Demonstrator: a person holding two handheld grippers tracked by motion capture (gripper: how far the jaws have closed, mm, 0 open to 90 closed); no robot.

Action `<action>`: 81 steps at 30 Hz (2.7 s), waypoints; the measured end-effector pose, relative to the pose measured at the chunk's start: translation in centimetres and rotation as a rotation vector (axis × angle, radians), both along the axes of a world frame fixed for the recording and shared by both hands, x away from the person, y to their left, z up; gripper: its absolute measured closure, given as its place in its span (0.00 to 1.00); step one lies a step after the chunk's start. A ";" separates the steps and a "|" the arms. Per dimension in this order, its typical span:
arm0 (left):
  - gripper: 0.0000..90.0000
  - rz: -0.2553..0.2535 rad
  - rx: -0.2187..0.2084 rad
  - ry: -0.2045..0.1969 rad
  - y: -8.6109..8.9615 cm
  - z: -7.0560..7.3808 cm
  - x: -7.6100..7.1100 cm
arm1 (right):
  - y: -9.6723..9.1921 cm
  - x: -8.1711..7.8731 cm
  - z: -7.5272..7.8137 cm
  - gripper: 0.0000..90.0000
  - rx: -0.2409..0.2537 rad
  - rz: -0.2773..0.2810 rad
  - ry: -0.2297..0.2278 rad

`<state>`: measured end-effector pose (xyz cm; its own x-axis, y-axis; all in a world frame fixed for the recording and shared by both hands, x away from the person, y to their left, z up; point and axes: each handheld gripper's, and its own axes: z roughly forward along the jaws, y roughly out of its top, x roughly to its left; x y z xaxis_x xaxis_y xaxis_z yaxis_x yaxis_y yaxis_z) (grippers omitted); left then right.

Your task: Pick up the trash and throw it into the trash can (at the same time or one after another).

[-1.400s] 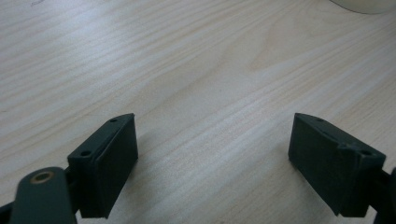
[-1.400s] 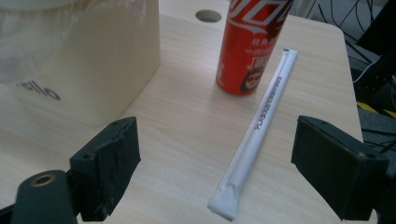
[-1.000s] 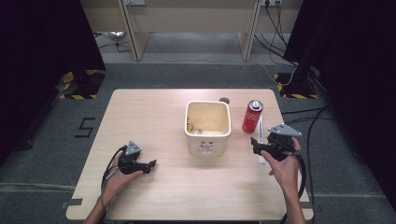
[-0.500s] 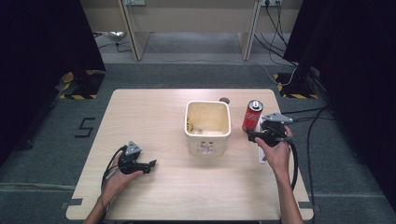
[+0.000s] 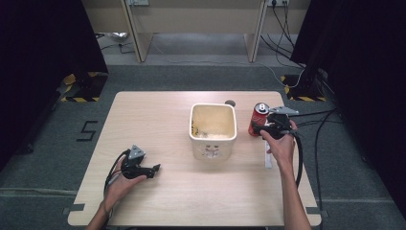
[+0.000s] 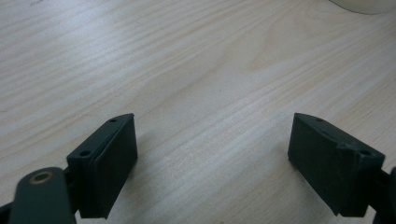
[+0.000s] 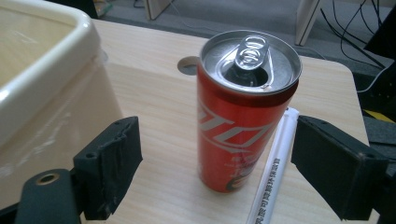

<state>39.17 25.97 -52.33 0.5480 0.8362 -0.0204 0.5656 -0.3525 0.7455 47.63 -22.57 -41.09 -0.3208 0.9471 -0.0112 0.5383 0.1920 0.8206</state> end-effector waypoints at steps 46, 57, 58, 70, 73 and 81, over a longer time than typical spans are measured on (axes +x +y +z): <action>0.17 -0.001 0.001 0.002 0.0 0.0 0.0 | -0.5 3.9 -1.8 0.37 -0.002 -0.008 -0.009; 0.17 -0.001 0.000 0.001 0.0 0.0 0.0 | -0.5 3.0 -0.7 0.38 -0.017 0.019 -0.015; 0.17 -0.001 0.000 0.001 0.0 0.0 0.0 | -0.5 2.8 -0.4 0.38 -0.013 0.018 -0.013; 0.17 -0.003 0.004 0.001 0.0 0.0 0.0 | -0.4 1.2 2.4 0.38 -0.014 0.038 -0.038; 0.17 -0.001 0.001 0.000 0.0 0.0 0.0 | -0.2 0.5 3.5 0.38 -0.016 0.042 -0.057; 0.17 -0.001 0.001 0.001 0.0 0.0 0.0 | 0.6 -1.0 6.1 0.38 -0.001 0.087 -0.075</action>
